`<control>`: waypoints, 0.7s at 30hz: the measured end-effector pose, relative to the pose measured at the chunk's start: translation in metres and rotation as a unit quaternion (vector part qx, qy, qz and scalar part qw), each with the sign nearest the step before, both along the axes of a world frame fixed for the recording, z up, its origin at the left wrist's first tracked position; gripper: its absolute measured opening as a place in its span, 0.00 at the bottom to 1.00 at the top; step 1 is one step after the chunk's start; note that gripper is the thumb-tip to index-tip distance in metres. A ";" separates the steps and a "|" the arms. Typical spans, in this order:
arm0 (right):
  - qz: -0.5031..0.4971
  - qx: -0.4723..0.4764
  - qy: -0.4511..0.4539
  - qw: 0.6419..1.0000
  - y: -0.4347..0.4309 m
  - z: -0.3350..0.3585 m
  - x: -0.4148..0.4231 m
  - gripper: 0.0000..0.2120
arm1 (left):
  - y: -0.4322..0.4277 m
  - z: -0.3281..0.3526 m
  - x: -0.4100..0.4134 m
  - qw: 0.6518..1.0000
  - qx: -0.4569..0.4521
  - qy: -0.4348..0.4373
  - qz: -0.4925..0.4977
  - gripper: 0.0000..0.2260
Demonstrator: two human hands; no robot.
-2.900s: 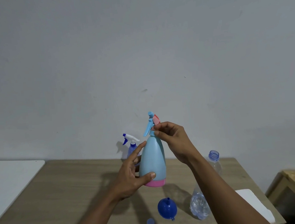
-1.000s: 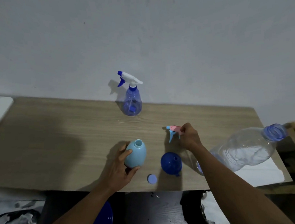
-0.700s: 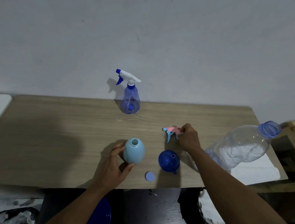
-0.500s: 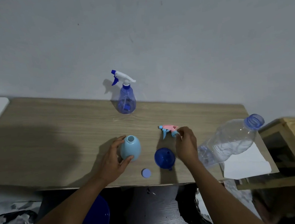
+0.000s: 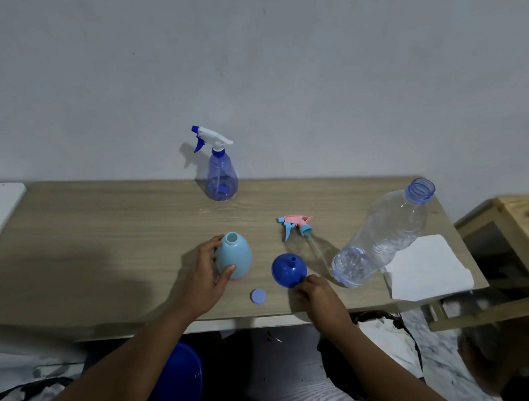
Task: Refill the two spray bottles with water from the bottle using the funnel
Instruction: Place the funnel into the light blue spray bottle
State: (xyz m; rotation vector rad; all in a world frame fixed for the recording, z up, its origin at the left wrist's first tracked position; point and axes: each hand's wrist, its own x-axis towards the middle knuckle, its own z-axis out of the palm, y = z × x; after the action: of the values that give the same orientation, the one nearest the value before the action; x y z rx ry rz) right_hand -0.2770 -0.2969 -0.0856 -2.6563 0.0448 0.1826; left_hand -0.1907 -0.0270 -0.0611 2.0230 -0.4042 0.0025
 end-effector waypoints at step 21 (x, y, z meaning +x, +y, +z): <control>-0.209 0.535 -0.103 0.812 0.035 0.132 0.064 0.07 | 0.003 0.000 -0.009 0.999 0.032 0.032 0.029 0.24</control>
State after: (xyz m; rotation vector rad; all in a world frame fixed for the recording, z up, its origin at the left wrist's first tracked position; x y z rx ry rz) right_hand -0.2133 -0.2617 0.0464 -1.4630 0.3428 -0.1916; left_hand -0.2002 -0.0240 -0.0611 2.0909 -0.3069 -0.0400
